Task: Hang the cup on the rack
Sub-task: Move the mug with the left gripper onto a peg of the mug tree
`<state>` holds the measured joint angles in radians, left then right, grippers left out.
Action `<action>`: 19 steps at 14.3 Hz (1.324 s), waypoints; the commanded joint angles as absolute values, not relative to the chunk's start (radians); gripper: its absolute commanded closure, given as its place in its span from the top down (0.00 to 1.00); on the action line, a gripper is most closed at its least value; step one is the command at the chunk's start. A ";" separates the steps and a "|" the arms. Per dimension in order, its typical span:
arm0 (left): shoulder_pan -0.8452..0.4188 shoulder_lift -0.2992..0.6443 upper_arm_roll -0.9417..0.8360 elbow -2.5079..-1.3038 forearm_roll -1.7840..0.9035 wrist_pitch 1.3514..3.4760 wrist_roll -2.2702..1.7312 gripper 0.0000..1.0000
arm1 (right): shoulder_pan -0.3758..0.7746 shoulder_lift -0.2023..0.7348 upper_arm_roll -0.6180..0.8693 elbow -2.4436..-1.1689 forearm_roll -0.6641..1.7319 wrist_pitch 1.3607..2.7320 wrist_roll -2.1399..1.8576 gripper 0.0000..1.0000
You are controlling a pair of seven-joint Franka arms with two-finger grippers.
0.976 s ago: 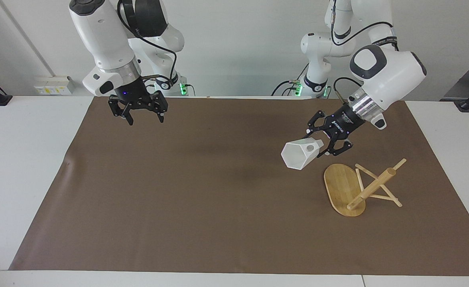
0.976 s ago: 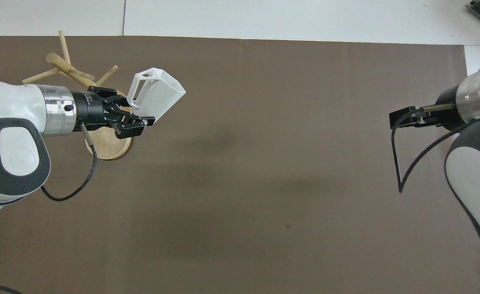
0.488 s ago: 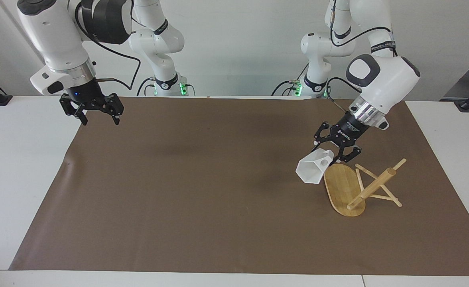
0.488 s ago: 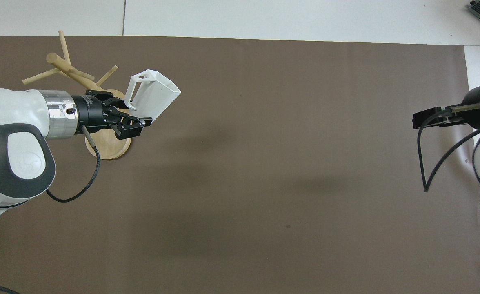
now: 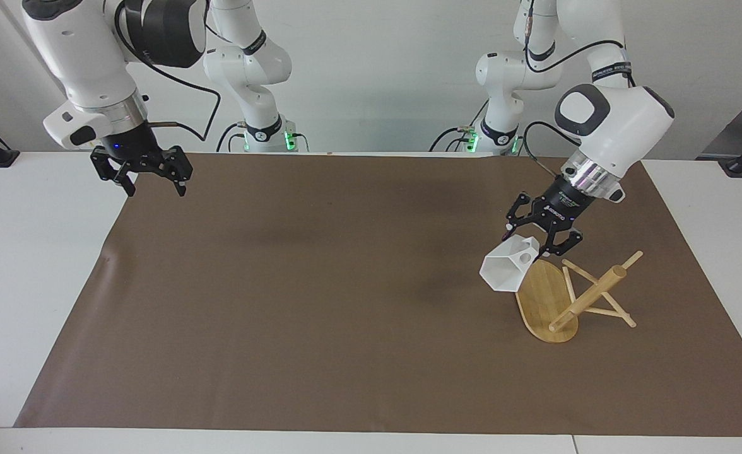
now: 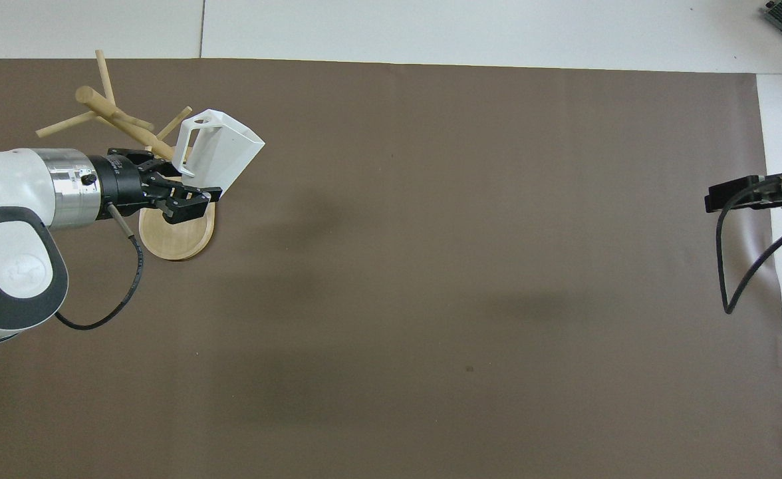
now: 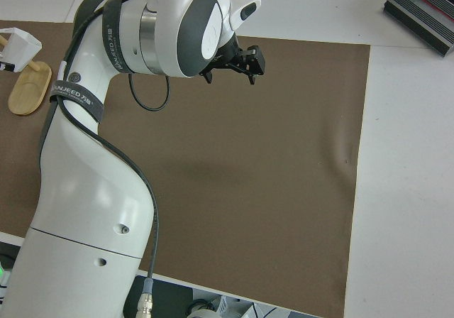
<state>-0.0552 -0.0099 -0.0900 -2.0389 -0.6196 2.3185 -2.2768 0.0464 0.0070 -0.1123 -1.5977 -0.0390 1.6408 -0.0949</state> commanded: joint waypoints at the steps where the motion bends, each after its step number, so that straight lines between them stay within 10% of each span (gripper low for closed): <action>1: -0.029 -0.051 -0.098 -2.079 -0.600 2.324 -2.301 0.00 | 0.037 0.018 -0.095 -1.508 -0.051 1.548 -0.101 1.00; 19: -0.018 -0.029 -0.098 -2.095 -0.601 2.487 -2.355 0.00 | 0.034 0.009 -0.087 -1.549 -0.041 1.623 -0.051 1.00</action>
